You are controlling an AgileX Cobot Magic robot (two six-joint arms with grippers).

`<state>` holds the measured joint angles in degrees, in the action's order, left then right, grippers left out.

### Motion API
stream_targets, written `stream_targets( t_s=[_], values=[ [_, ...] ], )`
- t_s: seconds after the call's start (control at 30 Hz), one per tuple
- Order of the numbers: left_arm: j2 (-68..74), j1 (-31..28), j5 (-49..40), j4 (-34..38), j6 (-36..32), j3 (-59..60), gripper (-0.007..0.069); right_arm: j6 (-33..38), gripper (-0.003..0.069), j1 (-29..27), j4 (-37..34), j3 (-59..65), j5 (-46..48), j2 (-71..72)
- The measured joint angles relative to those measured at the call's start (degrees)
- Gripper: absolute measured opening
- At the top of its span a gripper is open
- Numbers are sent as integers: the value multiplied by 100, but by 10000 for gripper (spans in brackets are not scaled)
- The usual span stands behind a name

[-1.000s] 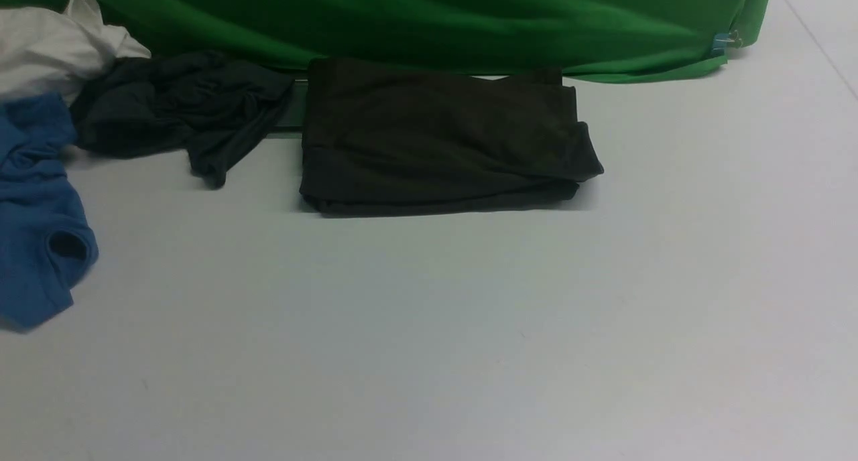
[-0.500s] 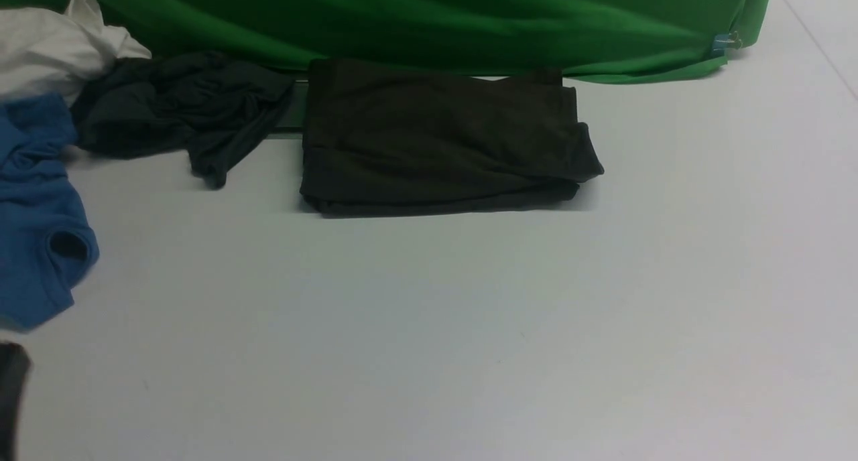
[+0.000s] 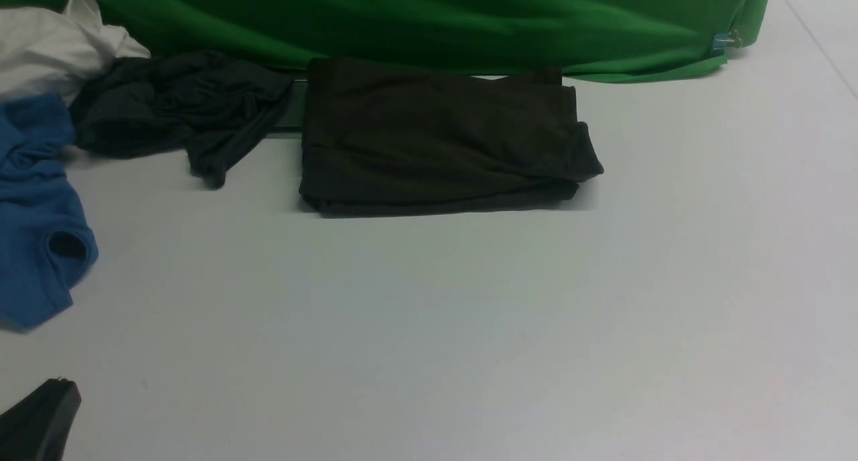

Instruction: Fold a long-sleeved shirt on a white desktop.

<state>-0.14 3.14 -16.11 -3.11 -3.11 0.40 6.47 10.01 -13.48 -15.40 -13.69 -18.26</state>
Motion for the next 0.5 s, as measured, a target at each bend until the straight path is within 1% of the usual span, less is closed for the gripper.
stream_targets(
  t_s=[0.5],
  values=[
    [0,6,0,0,-19,0,18,0,238,0,0,0,0,0]
  ],
)
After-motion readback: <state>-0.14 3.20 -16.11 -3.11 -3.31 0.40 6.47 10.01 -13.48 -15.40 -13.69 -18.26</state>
